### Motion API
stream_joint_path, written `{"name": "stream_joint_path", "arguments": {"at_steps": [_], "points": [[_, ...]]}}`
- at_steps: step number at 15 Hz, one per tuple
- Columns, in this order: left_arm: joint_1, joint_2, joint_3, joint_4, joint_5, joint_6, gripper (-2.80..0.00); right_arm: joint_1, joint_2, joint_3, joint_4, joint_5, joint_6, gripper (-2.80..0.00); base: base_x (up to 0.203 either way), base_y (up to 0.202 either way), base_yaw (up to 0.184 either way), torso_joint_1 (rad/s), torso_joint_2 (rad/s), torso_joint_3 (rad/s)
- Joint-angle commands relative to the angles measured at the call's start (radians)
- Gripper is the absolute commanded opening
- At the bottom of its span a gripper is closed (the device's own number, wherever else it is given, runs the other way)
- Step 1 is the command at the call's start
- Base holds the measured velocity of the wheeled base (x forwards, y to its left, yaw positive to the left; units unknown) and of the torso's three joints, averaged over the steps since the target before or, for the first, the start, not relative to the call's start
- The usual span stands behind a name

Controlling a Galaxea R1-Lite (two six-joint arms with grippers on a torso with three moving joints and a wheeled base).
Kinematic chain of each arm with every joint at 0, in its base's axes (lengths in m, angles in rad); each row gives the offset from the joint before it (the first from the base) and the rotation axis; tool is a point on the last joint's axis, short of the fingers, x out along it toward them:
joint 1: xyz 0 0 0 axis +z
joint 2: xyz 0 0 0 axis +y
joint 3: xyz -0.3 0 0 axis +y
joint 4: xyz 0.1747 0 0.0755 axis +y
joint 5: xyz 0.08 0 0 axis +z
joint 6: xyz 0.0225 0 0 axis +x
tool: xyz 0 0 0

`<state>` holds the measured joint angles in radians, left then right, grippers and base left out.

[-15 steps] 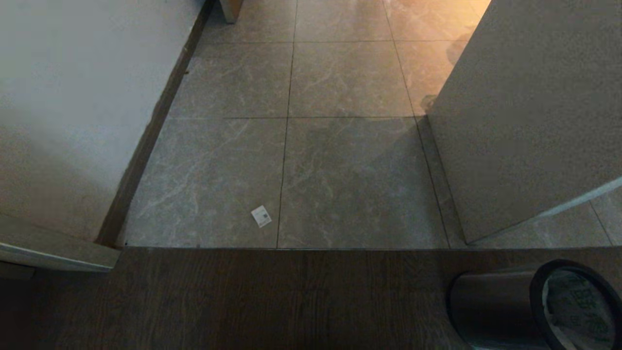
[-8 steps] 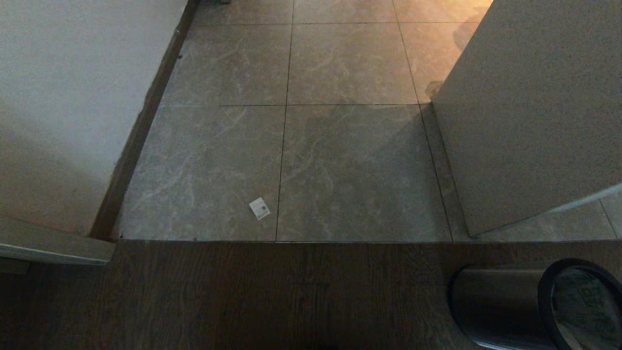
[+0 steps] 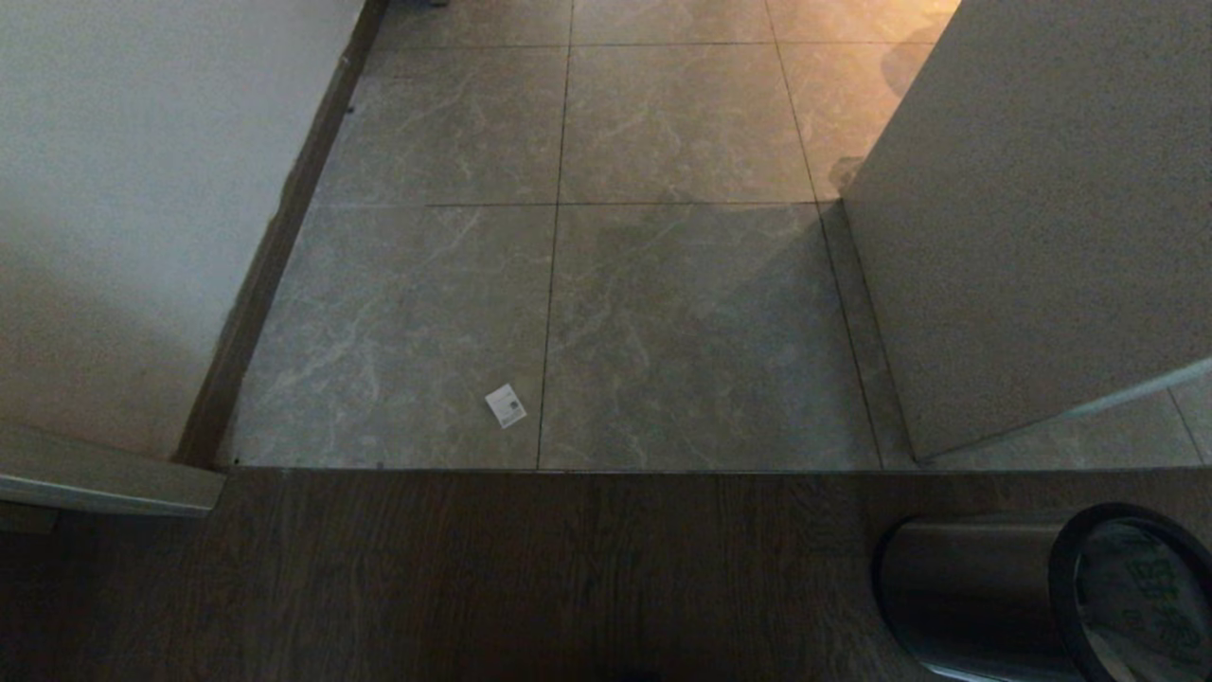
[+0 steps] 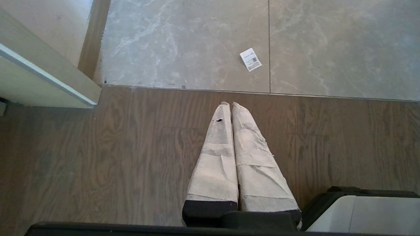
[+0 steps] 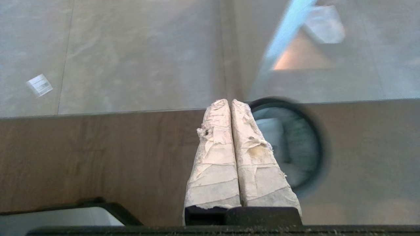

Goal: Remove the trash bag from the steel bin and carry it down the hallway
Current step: Place the outer trash can on the ground

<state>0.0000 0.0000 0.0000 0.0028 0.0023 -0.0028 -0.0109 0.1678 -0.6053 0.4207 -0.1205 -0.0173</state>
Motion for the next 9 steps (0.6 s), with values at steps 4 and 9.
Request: {"name": "stream_joint_path", "arguments": {"at_steps": [4, 9], "points": [[0.000, 0.000, 0.000, 0.000, 0.001, 0.000, -2.80, -0.009, 0.531, -0.480, 0.523, -0.289, -0.042, -2.80, 0.000, 0.000, 0.000, 0.000, 0.00, 0.000], [0.000, 0.000, 0.000, 0.001, 0.001, 0.000, -2.80, -0.001, 0.728, -0.277, 0.578, -0.343, 0.183, -2.80, 0.000, 0.000, 0.000, 0.000, 0.00, 0.000]]}}
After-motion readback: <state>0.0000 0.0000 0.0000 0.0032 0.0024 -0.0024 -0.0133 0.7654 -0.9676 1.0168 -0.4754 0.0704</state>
